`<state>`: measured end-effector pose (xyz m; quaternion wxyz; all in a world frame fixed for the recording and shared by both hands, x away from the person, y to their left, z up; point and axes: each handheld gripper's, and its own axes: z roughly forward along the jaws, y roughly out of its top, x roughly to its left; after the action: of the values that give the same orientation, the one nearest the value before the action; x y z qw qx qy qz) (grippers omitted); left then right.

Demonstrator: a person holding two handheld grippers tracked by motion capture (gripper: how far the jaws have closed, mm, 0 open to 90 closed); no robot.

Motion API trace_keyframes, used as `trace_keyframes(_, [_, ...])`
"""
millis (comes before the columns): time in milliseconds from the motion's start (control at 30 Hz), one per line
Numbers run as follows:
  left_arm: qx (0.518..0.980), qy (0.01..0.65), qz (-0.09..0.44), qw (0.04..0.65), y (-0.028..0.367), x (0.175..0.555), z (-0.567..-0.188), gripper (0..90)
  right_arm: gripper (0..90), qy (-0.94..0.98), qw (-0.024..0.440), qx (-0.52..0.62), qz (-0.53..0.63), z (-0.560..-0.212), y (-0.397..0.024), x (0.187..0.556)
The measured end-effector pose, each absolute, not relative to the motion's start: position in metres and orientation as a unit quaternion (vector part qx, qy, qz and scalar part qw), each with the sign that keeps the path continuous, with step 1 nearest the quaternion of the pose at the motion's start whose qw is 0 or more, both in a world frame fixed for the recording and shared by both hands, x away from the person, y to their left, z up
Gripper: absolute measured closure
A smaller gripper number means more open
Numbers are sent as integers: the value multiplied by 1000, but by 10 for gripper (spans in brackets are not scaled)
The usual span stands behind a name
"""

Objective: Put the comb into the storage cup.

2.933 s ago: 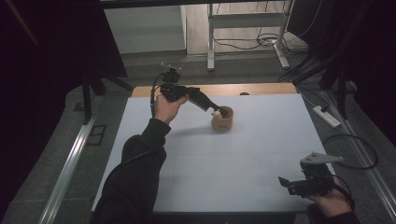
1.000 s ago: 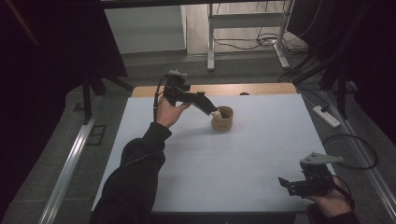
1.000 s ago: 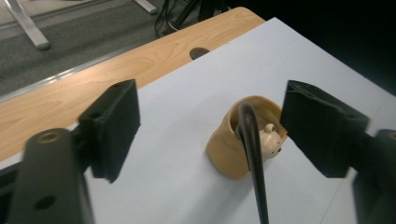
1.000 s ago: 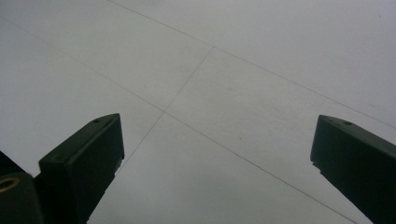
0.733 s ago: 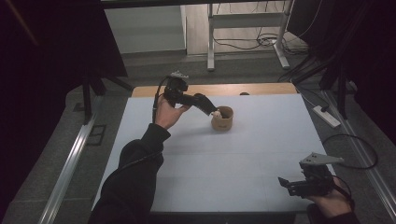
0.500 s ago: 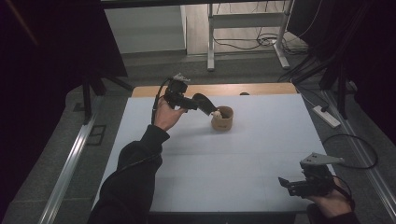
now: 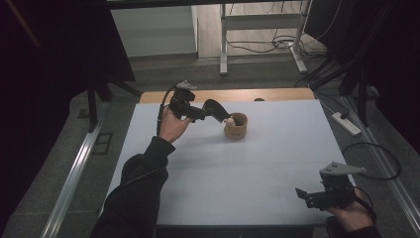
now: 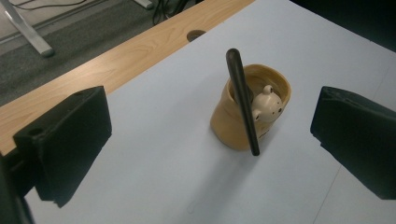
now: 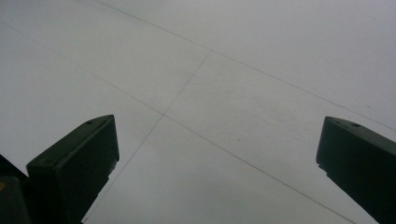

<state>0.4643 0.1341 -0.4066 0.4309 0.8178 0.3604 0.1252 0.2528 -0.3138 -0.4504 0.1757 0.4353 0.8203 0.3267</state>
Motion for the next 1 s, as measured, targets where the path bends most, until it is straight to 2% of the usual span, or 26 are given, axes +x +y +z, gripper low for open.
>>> trace_keyframes(1000, [804, 358, 136, 454, 160, 443, -422, 0, 0, 820, 183, 432, 327, -450, -313, 252])
